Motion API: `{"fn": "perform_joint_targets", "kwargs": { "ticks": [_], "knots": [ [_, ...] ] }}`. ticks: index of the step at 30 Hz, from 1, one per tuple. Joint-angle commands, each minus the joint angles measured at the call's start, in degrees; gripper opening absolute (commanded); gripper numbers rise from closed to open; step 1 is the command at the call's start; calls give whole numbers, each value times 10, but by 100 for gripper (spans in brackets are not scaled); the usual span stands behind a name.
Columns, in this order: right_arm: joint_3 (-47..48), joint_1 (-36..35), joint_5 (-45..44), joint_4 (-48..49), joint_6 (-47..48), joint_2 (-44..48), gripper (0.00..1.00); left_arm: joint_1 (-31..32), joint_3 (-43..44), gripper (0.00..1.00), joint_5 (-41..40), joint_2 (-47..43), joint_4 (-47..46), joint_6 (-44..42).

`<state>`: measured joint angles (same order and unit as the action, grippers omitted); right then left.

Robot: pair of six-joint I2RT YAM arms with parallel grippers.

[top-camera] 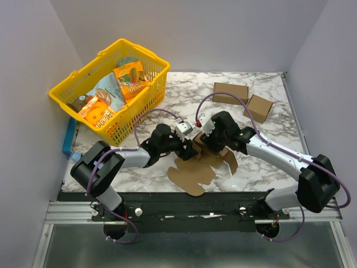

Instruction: Fold the paper box

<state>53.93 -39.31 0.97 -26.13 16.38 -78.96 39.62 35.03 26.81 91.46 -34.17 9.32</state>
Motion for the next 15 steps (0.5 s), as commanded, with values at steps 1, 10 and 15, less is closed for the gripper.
{"fn": "perform_joint_targets", "kwargs": {
  "ticks": [1,10,15],
  "knots": [
    [2,-3,-3,13,-6,3,53,5,21,75,9,3,-15,-22],
    [3,-3,4,13,-7,4,54,25,31,72,-50,18,-3,-67],
    [4,-2,7,13,-7,4,54,37,27,61,-92,22,-4,-84]
  ]
}}
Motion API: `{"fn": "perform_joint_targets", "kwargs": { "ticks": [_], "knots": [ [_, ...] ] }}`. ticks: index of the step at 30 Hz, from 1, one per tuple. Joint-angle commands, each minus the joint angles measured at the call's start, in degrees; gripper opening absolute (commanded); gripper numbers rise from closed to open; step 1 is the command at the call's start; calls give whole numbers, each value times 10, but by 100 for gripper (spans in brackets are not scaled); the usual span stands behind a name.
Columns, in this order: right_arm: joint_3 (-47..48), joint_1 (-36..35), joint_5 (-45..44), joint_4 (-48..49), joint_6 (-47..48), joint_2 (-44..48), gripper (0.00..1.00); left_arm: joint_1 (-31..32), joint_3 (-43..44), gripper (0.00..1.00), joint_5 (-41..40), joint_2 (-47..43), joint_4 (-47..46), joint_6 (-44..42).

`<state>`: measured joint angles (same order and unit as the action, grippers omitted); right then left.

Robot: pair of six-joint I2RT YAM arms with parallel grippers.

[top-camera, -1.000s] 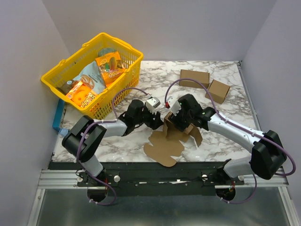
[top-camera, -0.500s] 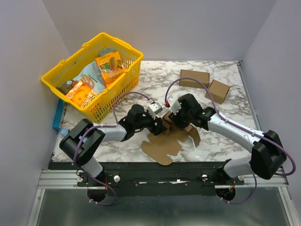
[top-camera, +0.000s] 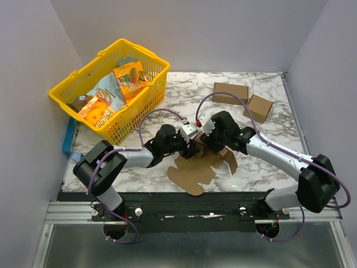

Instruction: Fold the paper box

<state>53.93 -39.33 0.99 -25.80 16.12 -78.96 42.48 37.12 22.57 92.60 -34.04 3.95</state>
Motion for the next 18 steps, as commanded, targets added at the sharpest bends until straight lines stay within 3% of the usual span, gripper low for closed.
{"fn": "perform_joint_targets", "kwargs": {
  "ticks": [1,12,18],
  "knots": [
    [4,-3,8,8,-6,4,54,12,3,61,-63,13,-12,-31],
    [6,-3,17,7,-10,7,54,30,6,56,-122,42,-40,-37],
    [17,-3,31,-9,-19,2,56,39,-2,41,-152,45,-69,-49]
  ]
}}
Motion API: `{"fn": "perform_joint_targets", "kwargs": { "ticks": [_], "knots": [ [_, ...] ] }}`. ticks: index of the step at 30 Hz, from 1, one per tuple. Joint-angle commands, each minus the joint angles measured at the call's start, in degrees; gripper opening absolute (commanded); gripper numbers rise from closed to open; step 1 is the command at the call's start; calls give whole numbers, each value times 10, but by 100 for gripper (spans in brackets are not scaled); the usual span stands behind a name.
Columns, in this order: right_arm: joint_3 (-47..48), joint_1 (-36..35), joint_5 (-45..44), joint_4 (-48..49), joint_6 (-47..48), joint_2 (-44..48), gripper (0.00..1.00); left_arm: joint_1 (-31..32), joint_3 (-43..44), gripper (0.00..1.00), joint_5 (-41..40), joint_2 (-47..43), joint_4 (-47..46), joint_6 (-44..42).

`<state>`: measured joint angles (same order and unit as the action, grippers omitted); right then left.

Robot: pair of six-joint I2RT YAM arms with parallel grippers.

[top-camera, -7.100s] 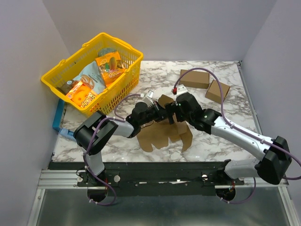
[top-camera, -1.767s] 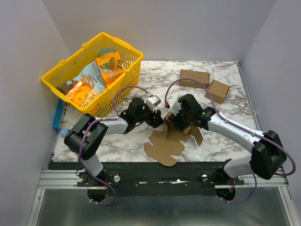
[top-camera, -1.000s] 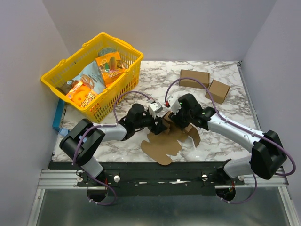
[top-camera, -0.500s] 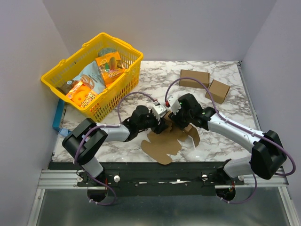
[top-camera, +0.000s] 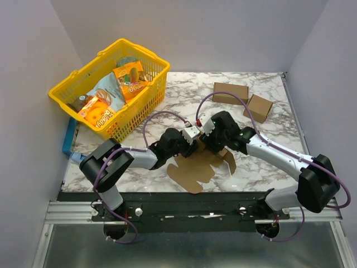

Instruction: Fold the paper box

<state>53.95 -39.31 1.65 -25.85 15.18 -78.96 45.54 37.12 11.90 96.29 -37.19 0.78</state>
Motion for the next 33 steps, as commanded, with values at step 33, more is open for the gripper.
{"fn": "perform_joint_targets", "kwargs": {
  "ticks": [33],
  "knots": [
    [13,-2,-4,-1,-47,7,57,78,41,6,-466,61,56,128]
  ]
}}
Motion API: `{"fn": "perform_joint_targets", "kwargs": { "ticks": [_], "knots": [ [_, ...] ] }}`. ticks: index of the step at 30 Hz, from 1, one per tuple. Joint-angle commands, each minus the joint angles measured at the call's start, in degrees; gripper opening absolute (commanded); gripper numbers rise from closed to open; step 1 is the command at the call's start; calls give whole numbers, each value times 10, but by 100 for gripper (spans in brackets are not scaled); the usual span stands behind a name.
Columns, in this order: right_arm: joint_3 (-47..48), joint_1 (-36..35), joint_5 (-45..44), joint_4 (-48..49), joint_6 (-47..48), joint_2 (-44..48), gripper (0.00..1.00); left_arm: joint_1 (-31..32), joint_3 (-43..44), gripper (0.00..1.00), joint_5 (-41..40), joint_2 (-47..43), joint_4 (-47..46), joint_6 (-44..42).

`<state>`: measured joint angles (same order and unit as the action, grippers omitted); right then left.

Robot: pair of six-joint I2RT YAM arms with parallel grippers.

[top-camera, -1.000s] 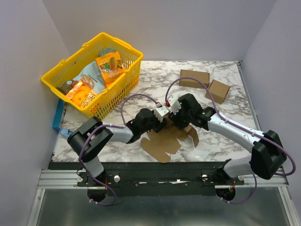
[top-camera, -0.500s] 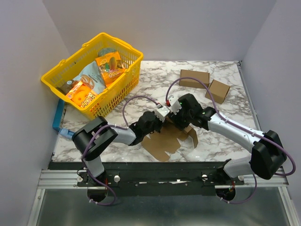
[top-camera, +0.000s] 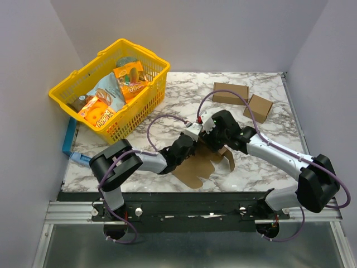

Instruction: Fold the paper box

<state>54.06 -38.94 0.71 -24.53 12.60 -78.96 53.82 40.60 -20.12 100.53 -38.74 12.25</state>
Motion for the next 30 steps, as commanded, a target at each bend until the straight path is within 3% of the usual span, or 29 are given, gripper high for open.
{"fn": "perform_joint_targets", "kwargs": {
  "ticks": [1,7,12,15,22,30],
  "knots": [
    [12,-6,4,-13,-22,6,57,-5,4,6,-154,19,74,23],
    [14,-6,-1,-14,-31,-1,57,-4,-3,6,-218,19,96,54],
    [15,-6,11,-13,-34,-5,57,-4,-13,6,-223,21,90,83],
    [13,-6,22,-7,-32,-6,57,-4,-27,13,-186,19,53,82],
    [10,-6,35,5,-33,-14,57,-4,-39,42,-143,20,6,89],
    [7,-6,40,5,-29,-13,57,-5,-59,57,-104,25,-75,76]
  ]
}}
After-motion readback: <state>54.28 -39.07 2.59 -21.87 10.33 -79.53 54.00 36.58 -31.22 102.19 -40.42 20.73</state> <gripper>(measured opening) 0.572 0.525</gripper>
